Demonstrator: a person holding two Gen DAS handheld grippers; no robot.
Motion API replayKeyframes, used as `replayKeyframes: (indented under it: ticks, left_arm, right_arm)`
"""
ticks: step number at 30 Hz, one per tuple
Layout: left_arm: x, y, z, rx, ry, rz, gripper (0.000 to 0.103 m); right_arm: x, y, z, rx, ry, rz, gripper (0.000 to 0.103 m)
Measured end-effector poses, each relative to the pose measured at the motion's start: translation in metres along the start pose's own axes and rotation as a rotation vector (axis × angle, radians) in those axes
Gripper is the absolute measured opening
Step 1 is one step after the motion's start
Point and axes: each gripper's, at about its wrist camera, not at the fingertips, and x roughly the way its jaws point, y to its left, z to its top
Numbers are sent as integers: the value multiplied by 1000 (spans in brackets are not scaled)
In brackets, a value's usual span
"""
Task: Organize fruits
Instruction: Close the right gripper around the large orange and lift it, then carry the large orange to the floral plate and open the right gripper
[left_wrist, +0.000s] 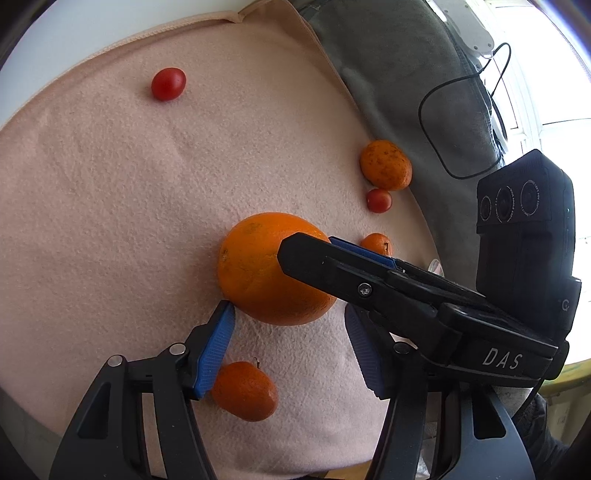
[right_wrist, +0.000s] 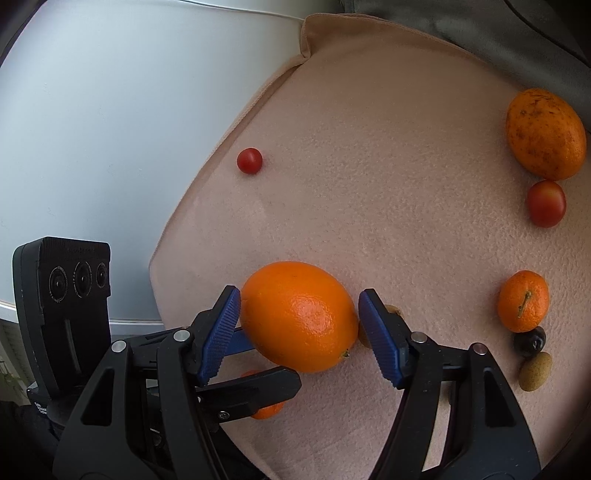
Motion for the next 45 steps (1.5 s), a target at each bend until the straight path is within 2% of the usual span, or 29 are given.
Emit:
replayKeyframes:
  ticks: [8,18,32,45]
  left_arm:
    - [1,5,0,1,-8,5,54]
    - [-4,1,-2,38,-26,23,54]
    - [-12,-35,1,130,-51,38,54]
    - [15,-93,-9,259,17,0,54]
  right_arm:
    - [8,0,6,-9,18,18,67]
    - [6,-7,9,27,28,62,66]
    - [-33,-13,2,54,-71,62,66]
    - [-91,-61,-34,174,-186,18,66]
